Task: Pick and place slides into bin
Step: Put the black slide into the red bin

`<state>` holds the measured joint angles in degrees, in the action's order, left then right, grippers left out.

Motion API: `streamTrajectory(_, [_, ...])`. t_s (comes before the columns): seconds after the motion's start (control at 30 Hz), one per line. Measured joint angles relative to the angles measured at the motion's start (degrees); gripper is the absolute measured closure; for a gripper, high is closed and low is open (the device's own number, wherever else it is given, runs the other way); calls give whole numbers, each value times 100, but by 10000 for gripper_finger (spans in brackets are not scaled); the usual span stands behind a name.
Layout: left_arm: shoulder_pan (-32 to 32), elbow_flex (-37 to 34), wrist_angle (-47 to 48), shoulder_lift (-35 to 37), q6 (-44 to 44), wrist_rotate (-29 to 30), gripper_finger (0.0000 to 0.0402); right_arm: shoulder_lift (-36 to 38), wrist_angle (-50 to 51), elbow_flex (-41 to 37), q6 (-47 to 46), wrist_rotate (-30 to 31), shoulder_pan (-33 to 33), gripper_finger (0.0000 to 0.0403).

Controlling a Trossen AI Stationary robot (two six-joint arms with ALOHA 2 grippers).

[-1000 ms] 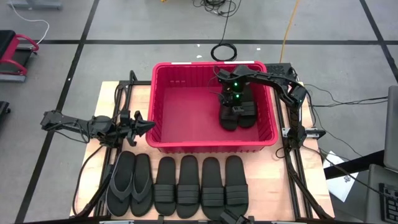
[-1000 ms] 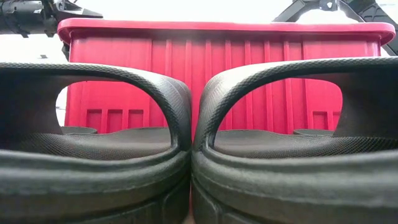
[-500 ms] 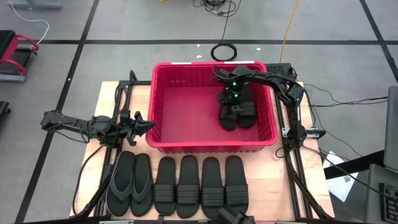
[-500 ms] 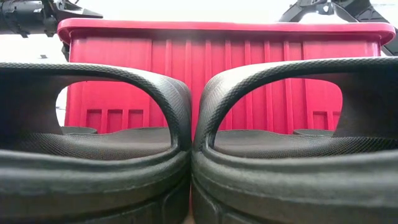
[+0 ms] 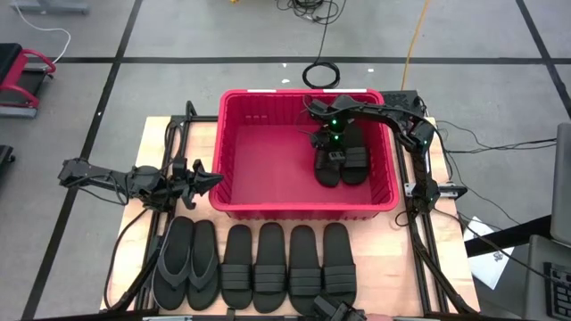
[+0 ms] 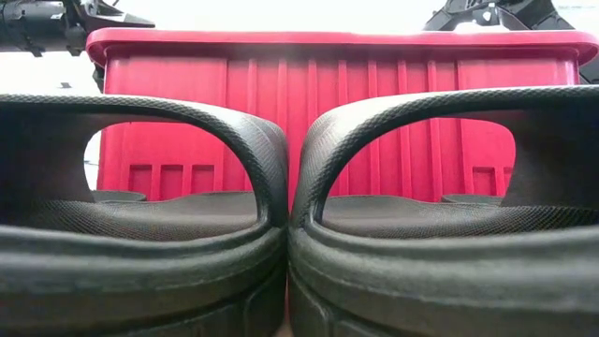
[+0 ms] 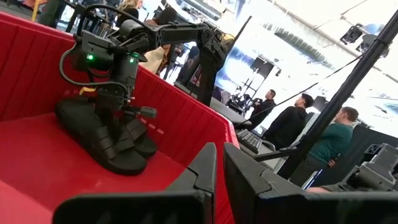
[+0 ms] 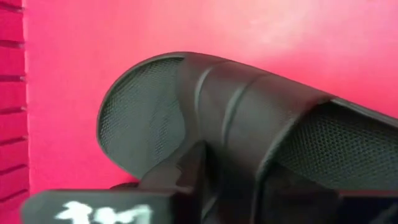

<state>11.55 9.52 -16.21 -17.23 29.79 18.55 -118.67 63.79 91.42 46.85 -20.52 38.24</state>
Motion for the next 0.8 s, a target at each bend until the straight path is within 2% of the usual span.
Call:
streamTrajectory(0.53, [0,0,9,0,-92,-35,376,323,-468,0,-719,259,-10,220])
streamTrajectory(0.8, [0,0,11,0,-161,-50,376,400,-482,2,-888,830,-13,198])
